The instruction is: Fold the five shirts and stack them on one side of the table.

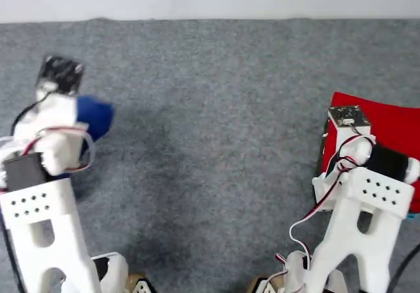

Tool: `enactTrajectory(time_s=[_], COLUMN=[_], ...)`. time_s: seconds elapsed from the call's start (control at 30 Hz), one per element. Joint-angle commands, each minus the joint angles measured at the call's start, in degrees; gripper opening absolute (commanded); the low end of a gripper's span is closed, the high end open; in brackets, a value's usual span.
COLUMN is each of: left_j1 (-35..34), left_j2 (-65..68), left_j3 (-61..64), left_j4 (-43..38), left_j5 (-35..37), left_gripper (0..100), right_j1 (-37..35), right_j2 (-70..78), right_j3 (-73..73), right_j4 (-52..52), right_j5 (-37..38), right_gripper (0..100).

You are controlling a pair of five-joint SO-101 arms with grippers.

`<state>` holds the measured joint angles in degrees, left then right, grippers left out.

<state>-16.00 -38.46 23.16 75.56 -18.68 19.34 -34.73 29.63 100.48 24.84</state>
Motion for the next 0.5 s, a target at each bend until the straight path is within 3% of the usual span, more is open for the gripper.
enactTrajectory(time_s=[0.0, 0.2, 0.47], left_j1=[13.5, 30.4, 34.5], left_j2=[-1.7, -1.7, -1.8], left_j3=[-10.5, -17.4, -23.3], left_j4=[-0.2, -6.9, -9.6], left_j5=[2.7, 2.7, 4.3], left_gripper=[1, 1, 1], right_j1=[-0.6, -0.5, -0.7], right_j2=[-1.6, -1.2, -1.5], right_j3=[-0.4, -0.4, 3.1], right_j4=[2.2, 2.2, 2.2], right_j5=[-0.3, -0.4, -0.4], right_gripper=[0.9, 0.9, 0.9])
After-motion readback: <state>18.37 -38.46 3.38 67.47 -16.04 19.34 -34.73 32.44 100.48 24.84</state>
